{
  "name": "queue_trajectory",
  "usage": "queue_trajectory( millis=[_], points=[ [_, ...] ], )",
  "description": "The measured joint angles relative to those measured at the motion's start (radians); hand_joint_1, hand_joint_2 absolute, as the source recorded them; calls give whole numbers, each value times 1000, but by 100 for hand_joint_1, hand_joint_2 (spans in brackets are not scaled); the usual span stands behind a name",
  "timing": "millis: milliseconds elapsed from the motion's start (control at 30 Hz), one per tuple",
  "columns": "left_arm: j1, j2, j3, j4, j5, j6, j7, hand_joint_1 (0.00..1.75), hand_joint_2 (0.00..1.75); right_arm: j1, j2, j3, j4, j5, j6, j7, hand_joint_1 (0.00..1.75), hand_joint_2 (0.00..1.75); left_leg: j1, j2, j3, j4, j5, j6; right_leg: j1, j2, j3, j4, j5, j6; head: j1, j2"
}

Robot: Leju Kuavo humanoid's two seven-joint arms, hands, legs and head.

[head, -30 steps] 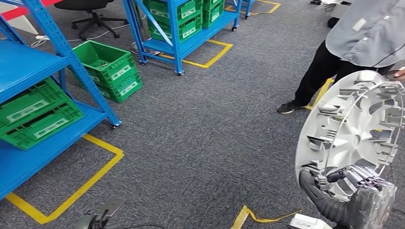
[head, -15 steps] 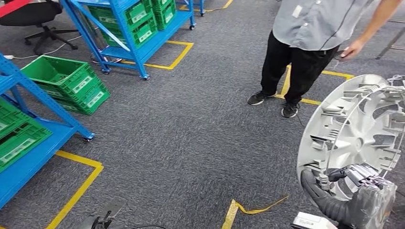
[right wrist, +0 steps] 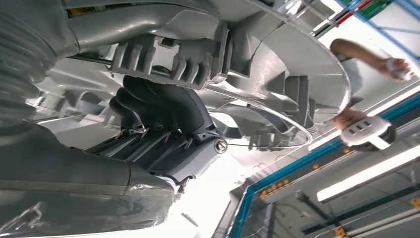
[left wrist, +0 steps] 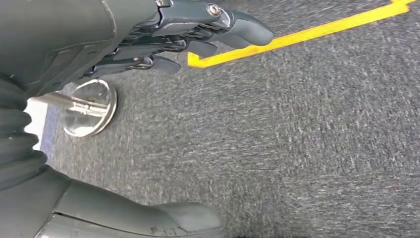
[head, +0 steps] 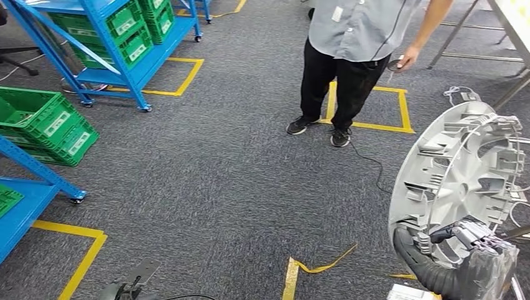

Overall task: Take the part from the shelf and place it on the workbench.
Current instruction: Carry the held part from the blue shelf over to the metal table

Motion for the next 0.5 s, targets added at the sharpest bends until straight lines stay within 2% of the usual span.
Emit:
queue_trajectory(
  millis=[33,67,100,133,167,233,267,333,367,433,500],
  points=[
    [1,1,1,0,0,0,0,0,175,0,0,0,0,0,0,0,175,175,-2,14,0,0,-1,1,-1,-7,-28,59,-23,1,0,0],
    [2,1,2,0,0,0,0,0,175,1,0,-1,0,-1,0,-1,175,175,-3,27,1,0,-2,2,-1,-9,-40,89,-29,1,0,0],
    [2,2,3,0,0,0,0,0,175,1,0,-1,0,-1,0,-1,175,175,-4,39,2,0,-4,2,-1,-11,-32,78,-16,-1,0,0],
    [1,2,3,0,0,0,0,0,175,2,0,-2,0,-1,0,-1,175,175,-5,51,4,0,-6,2,0,-16,-3,29,12,-2,0,0],
    [1,1,3,0,0,0,0,0,175,2,0,-2,0,-1,0,-1,175,175,-5,61,8,0,-8,0,1,-34,40,-44,41,-5,0,0],
    [1,1,3,0,0,0,-4,0,175,2,0,-3,0,-3,0,-2,175,175,-10,80,14,2,-15,-9,9,-69,109,-160,73,-13,-1,0],
    [0,1,3,0,1,1,-8,0,175,3,0,-4,-1,-5,0,-3,175,175,-12,88,17,2,-18,-13,14,-78,123,-183,75,-17,-1,0],
    [-1,0,4,0,3,3,-20,0,175,12,0,-8,-2,-13,0,-7,175,175,-12,105,20,-1,-19,-22,18,-60,122,-189,76,-28,-2,0],
    [-2,-1,4,0,4,4,-25,0,175,17,0,-11,-4,-17,0,-9,175,175,-11,101,20,1,-22,-28,16,-49,121,-192,78,-33,-2,0],
    [-3,-2,4,0,6,5,-33,0,175,24,0,-16,-6,-25,-1,-12,175,175,-7,64,1,47,-55,-38,11,-28,123,-199,82,-44,-5,0],
    [-2,-2,4,0,9,6,-36,0,175,25,0,-18,-7,-31,-1,-14,175,175,-6,24,-57,166,-115,-43,7,-7,124,-200,83,-51,-8,0]
  ],
)
